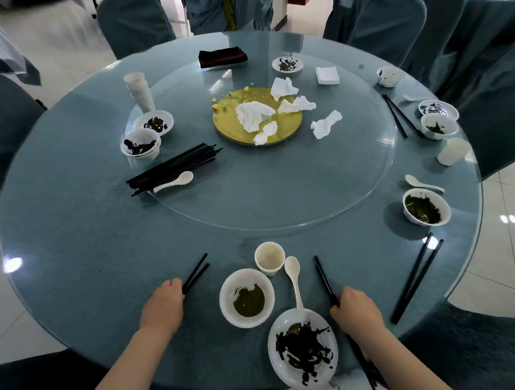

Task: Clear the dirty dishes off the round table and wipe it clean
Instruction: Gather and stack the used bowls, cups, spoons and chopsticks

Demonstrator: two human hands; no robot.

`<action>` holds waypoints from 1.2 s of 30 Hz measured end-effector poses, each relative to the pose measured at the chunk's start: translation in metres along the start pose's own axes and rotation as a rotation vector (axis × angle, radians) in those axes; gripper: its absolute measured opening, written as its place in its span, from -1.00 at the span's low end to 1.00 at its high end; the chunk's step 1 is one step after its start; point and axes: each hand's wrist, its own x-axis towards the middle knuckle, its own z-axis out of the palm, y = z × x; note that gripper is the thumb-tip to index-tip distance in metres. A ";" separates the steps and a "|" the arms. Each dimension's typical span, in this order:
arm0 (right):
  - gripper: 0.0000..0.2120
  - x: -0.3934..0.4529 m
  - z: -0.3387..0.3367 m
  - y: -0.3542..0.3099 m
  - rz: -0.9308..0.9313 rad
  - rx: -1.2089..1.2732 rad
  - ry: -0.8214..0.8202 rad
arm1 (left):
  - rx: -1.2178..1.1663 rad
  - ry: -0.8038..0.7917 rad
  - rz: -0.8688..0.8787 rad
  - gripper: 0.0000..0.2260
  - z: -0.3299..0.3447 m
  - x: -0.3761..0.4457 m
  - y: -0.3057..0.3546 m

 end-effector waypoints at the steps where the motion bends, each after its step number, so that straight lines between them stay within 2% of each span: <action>1: -0.85 -0.001 -0.001 0.002 0.006 -0.009 -0.008 | -0.009 0.012 -0.003 -0.91 -0.003 -0.001 0.003; 7: -0.72 -0.005 0.001 0.018 -0.006 -0.105 0.052 | -0.300 0.139 -0.018 -0.92 -0.035 -0.015 0.032; 10: -0.87 -0.007 -0.001 0.023 -0.025 -0.108 0.086 | -0.499 0.157 -0.031 -0.99 -0.053 -0.023 0.052; 14: -0.89 -0.008 -0.004 0.028 -0.049 -0.123 0.104 | -0.760 0.118 -0.006 -0.92 -0.073 -0.035 0.087; 19: -0.70 -0.008 -0.011 0.031 -0.040 -0.106 0.084 | -1.024 -0.060 -0.017 -0.88 -0.076 -0.036 0.120; 23: -0.73 -0.009 -0.034 0.027 0.017 0.121 0.133 | -1.185 -0.158 -0.005 -0.88 -0.077 -0.038 0.139; 26: -0.73 -0.016 -0.068 0.012 -0.032 0.367 0.187 | -1.272 -0.213 0.028 -0.90 -0.082 -0.040 0.155; 30: -0.88 -0.040 -0.101 -0.027 -0.160 0.917 0.014 | -1.366 -0.389 0.066 -0.89 -0.090 -0.045 0.178; 33: -0.84 -0.053 -0.108 -0.052 -0.207 1.064 -0.066 | -1.347 -0.512 0.106 -0.87 -0.090 -0.046 0.190; 36: -0.89 -0.050 -0.103 -0.064 -0.165 1.138 -0.087 | -1.348 -0.558 0.129 -0.87 -0.087 -0.044 0.196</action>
